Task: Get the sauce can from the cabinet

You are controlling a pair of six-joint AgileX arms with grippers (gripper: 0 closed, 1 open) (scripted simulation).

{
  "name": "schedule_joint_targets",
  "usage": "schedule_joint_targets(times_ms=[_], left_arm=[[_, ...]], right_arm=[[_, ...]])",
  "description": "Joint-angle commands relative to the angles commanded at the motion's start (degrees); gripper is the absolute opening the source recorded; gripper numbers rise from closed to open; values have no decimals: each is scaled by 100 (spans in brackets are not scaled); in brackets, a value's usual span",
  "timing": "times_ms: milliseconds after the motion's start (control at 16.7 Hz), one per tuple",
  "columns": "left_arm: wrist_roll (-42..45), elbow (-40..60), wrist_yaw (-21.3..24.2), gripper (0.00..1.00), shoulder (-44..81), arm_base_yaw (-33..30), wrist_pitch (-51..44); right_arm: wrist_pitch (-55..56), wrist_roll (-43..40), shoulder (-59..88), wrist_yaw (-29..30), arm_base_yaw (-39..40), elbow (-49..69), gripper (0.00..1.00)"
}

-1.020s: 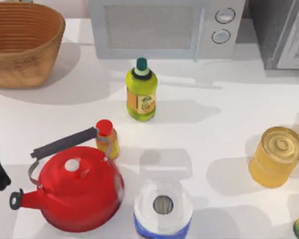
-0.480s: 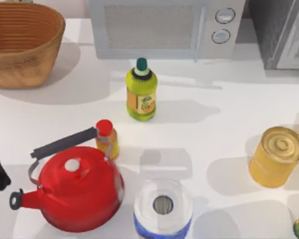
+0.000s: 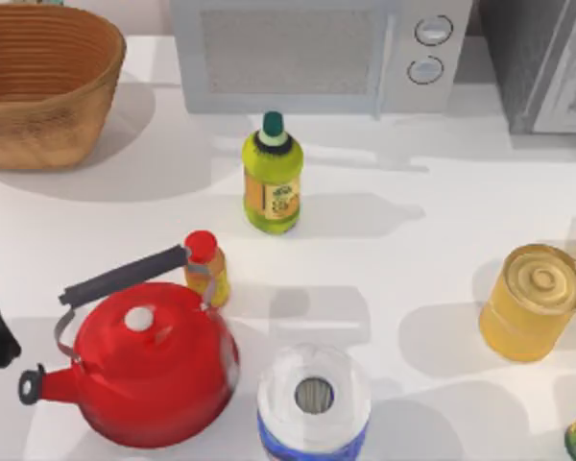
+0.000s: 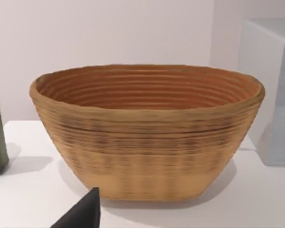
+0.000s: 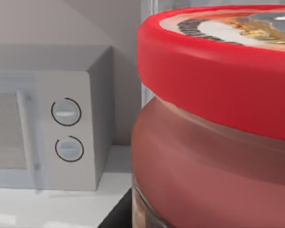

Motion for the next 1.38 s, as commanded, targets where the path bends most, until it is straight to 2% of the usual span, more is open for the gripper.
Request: schedule_joint_targets(times_ms=[300,1020,1380], left_arm=[[0,0,0,100,0,0,0],[0,0,0,100,0,0,0],[0,0,0,100,0,0,0]], right_arm=[[1560,43,2280,-978,-206,904,0],[5943,90,9500,-3862,-743,3405,0],[7199,84,11488,-4687,-873,4127,0]])
